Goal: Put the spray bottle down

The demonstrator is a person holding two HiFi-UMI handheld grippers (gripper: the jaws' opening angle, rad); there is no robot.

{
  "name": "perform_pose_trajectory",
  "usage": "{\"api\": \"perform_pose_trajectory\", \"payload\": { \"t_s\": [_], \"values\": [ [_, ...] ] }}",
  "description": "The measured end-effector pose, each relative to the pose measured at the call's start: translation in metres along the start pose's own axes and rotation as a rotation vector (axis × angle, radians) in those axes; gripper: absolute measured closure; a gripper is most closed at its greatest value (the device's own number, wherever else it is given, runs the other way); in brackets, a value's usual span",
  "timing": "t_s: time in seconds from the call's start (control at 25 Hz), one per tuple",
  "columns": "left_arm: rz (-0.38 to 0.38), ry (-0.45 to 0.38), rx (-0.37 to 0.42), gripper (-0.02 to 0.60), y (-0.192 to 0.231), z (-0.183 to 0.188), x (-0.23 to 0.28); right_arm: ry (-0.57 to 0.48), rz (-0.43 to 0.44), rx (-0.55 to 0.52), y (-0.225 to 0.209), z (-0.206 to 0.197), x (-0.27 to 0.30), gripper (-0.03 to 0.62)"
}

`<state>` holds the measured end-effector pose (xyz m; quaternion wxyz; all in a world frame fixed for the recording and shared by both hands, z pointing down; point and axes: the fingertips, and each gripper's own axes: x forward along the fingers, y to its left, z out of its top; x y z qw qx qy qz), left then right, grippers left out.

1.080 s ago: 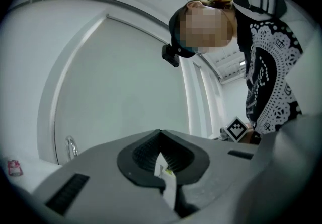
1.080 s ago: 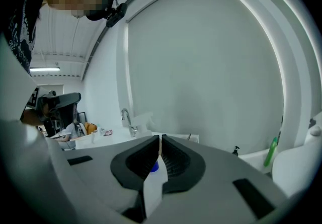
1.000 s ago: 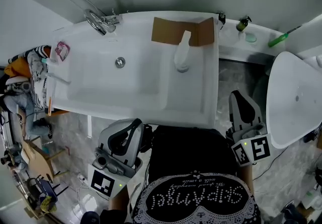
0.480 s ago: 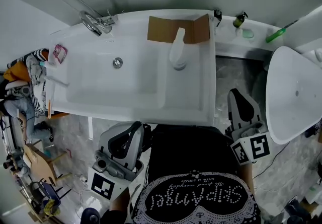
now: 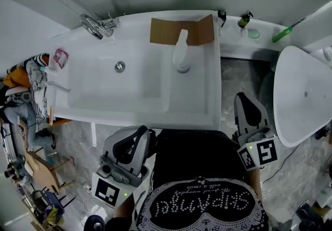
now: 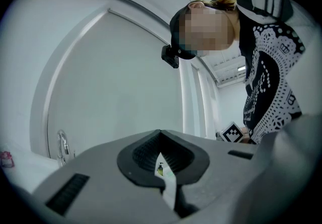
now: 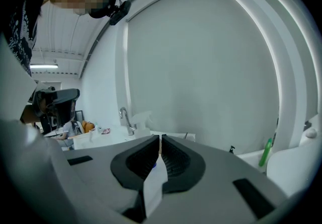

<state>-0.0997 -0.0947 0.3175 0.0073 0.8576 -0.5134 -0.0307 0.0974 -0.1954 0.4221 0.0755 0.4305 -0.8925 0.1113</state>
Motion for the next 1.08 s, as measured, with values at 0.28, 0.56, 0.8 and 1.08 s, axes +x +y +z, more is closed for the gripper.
{"api": "perform_pose_trajectory", "payload": {
  "t_s": [0.28, 0.56, 0.8, 1.08],
  "values": [
    [0.009, -0.002, -0.005, 0.578, 0.0022, 0.0005, 0.0010, 0.016, 0.021, -0.046, 0.0044, 0.0005, 0.0033, 0.568],
    [0.007, 0.003, -0.008, 0.578, 0.0045, 0.0005, 0.0024, 0.020, 0.030, -0.059, 0.0071, 0.0020, 0.0055, 0.568],
    [0.005, 0.005, -0.009, 0.578, 0.0052, -0.0003, 0.0031, 0.025, 0.033, -0.062, 0.0074, 0.0009, 0.0054, 0.568],
    [0.001, 0.006, -0.007, 0.578, 0.0048, 0.0009, 0.0034, 0.028, 0.036, -0.063, 0.0091, 0.0014, 0.0059, 0.568]
  ]
}}
